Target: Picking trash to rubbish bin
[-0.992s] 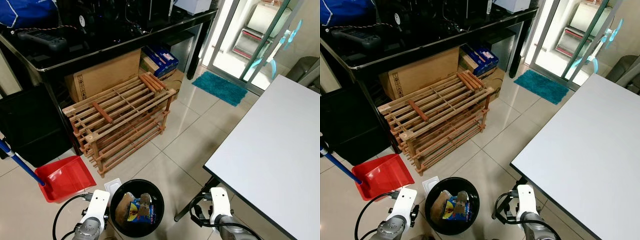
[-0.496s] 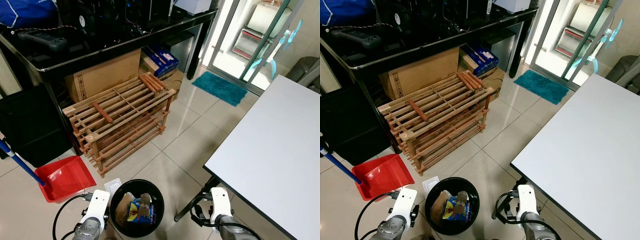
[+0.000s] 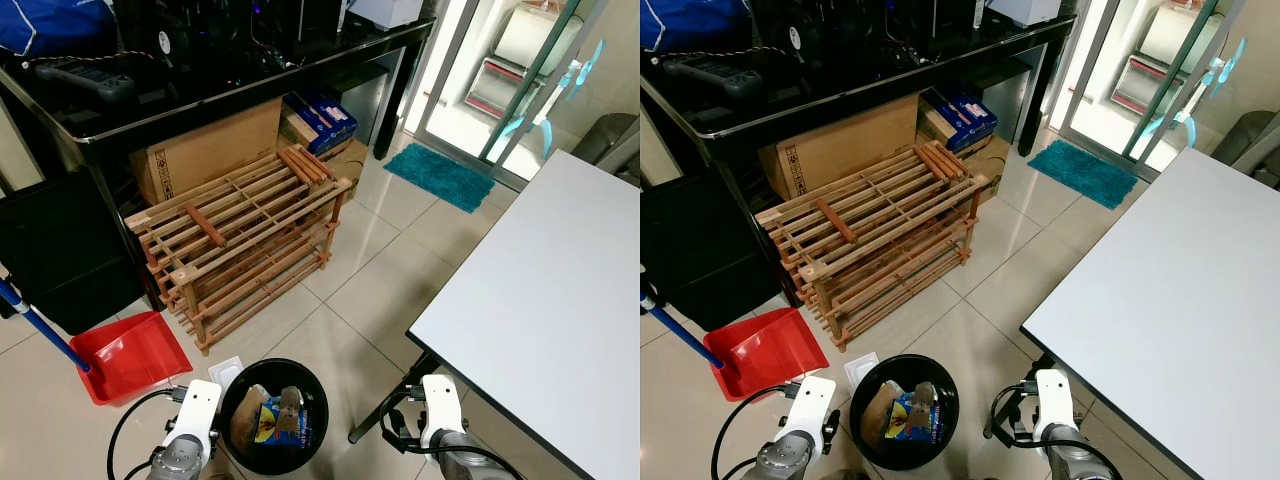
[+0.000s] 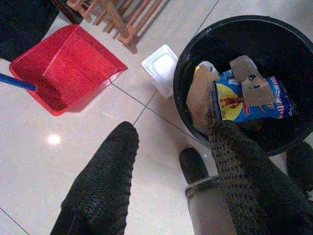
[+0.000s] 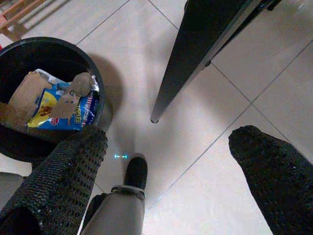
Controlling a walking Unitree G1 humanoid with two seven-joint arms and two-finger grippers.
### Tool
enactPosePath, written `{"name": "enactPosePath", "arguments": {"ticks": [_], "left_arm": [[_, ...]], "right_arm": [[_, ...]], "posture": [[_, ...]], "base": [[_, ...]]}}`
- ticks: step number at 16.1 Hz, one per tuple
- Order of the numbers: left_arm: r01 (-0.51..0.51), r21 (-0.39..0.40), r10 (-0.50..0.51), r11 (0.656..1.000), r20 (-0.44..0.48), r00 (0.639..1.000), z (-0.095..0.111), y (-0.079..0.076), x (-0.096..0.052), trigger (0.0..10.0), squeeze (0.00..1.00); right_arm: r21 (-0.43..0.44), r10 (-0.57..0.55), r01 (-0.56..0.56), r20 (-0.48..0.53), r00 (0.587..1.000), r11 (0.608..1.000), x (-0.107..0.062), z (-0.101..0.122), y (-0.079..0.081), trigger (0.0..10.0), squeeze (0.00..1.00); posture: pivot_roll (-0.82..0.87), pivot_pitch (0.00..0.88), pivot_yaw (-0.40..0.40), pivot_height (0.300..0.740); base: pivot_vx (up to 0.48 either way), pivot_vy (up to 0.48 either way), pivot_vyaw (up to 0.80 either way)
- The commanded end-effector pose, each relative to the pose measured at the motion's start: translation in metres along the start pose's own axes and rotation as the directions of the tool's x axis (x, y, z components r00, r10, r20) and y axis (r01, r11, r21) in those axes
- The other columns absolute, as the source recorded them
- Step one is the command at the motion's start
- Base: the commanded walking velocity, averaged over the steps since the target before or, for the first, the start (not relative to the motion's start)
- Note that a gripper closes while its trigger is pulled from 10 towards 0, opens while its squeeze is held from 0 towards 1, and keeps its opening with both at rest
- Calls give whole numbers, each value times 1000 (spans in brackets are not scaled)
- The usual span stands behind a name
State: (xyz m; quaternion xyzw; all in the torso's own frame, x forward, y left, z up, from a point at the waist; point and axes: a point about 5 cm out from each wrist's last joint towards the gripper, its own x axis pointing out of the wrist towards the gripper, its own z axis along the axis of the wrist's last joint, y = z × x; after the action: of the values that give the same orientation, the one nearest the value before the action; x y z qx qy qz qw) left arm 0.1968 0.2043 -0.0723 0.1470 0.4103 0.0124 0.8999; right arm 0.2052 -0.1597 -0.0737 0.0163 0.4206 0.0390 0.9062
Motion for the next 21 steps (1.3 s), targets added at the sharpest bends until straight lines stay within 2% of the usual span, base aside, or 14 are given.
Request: {"name": "enactPosePath", "arguments": {"ticks": [1,21], "left_arm": [[-1,-10,1,1000,-13,1000,-3,-3,-1,10000,0],[1,-11,-1,1000,-11,1000,-3,-4,-1,10000,0]], "right_arm": [[0,-23,23,-8,1000,1000,-1,-2,-6,10000,0],[8,-16,16,1,1000,1000,-1,-1,-6,10000,0]], "posture": [[-22,42,-125,740],[-20,42,-125,740]], "base": [[-289,0,0],[-298,0,0]]}}
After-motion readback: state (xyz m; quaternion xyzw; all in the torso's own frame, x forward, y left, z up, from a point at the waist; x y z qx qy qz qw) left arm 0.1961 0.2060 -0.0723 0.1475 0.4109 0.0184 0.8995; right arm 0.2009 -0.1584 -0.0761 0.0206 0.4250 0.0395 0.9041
